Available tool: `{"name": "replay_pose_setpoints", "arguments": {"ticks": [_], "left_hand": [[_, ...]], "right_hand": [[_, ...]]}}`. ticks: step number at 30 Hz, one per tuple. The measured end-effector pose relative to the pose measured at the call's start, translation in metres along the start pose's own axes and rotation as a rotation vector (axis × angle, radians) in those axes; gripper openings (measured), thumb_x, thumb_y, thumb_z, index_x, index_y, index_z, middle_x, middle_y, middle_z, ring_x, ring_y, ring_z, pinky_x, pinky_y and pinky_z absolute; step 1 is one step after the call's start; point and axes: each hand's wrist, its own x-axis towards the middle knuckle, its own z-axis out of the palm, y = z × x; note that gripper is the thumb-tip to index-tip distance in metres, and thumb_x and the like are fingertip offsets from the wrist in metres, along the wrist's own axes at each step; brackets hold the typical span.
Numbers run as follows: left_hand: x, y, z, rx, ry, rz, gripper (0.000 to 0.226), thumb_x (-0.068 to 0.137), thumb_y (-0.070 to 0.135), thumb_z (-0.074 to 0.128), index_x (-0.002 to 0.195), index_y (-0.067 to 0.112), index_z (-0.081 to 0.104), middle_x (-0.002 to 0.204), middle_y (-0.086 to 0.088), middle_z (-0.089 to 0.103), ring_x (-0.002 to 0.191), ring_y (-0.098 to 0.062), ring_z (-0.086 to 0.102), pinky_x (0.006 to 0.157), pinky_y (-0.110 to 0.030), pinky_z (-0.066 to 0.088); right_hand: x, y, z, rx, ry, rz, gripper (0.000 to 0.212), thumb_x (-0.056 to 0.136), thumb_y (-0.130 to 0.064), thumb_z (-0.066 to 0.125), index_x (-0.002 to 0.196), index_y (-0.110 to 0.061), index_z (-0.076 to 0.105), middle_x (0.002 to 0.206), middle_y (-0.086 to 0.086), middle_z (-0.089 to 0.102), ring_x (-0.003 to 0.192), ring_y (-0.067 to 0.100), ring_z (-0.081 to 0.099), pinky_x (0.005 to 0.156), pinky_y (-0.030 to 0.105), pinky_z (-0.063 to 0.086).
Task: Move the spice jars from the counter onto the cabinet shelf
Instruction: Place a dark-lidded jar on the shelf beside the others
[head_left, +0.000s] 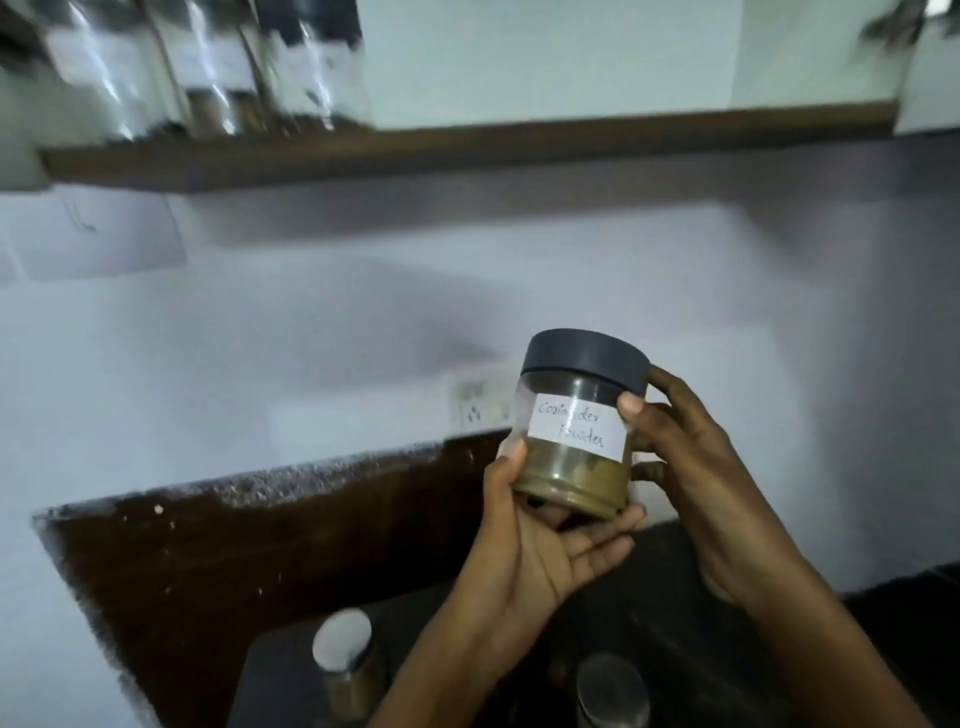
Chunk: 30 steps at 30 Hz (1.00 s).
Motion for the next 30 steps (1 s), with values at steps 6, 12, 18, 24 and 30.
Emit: {"name": "replay_pose_setpoints", "arguments": {"ticks": [6, 12, 18, 24, 30], "left_hand": [[0.020, 0.089, 0.010, 0.085, -0.040, 0.188, 0.064, 0.072, 0.058, 0.047, 0.114, 0.012, 0.057, 0.096, -0.014, 0.070, 0.080, -0.029, 0.069, 0.065, -0.032, 0.058], [0.039, 0.172, 0.023, 0.256, -0.064, 0.369, 0.060, 0.080, 0.057, 0.046, 0.123, 0.015, 0.051, 0.104, -0.012, 0.069, 0.087, -0.028, 0.070, 0.072, -0.034, 0.057], [0.050, 0.240, 0.042, 0.624, -0.013, 0.468, 0.075, 0.080, 0.071, 0.033, 0.135, 0.022, 0.041, 0.121, -0.008, 0.062, 0.085, -0.023, 0.071, 0.062, -0.026, 0.055], [0.068, 0.287, 0.016, 1.552, 0.723, 1.086, 0.053, 0.094, 0.051, 0.039, 0.123, 0.010, 0.056, 0.123, -0.014, 0.057, 0.111, -0.029, 0.056, 0.089, -0.041, 0.045], [0.082, 0.303, -0.069, 2.272, 1.037, 1.249, 0.077, 0.080, 0.059, 0.035, 0.147, 0.023, 0.026, 0.157, -0.013, 0.015, 0.144, -0.037, 0.006, 0.112, -0.058, 0.006]], "right_hand": [[0.057, -0.061, 0.042, -0.130, -0.090, -0.175, 0.073, 0.062, -0.050, 0.065, 0.131, -0.040, 0.043, 0.111, 0.000, 0.063, 0.096, 0.015, 0.064, 0.076, 0.033, 0.052], [0.109, -0.121, 0.078, -0.163, -0.166, -0.281, 0.077, 0.058, -0.052, 0.081, 0.125, -0.035, 0.047, 0.113, 0.001, 0.065, 0.098, 0.018, 0.066, 0.076, 0.040, 0.058], [0.149, -0.172, 0.104, -0.097, -0.148, -0.318, 0.072, 0.066, -0.038, 0.075, 0.129, -0.021, 0.045, 0.107, 0.006, 0.066, 0.091, 0.021, 0.068, 0.079, 0.040, 0.057], [0.184, -0.189, 0.108, -0.081, -0.042, -0.395, 0.078, 0.069, -0.014, 0.080, 0.132, -0.023, 0.036, 0.107, 0.001, 0.059, 0.091, 0.017, 0.065, 0.071, 0.038, 0.058], [0.218, -0.189, 0.113, -0.265, -0.042, -0.500, 0.094, 0.066, -0.008, 0.082, 0.141, -0.018, 0.025, 0.119, 0.000, 0.048, 0.101, 0.017, 0.056, 0.090, 0.034, 0.049]]}}
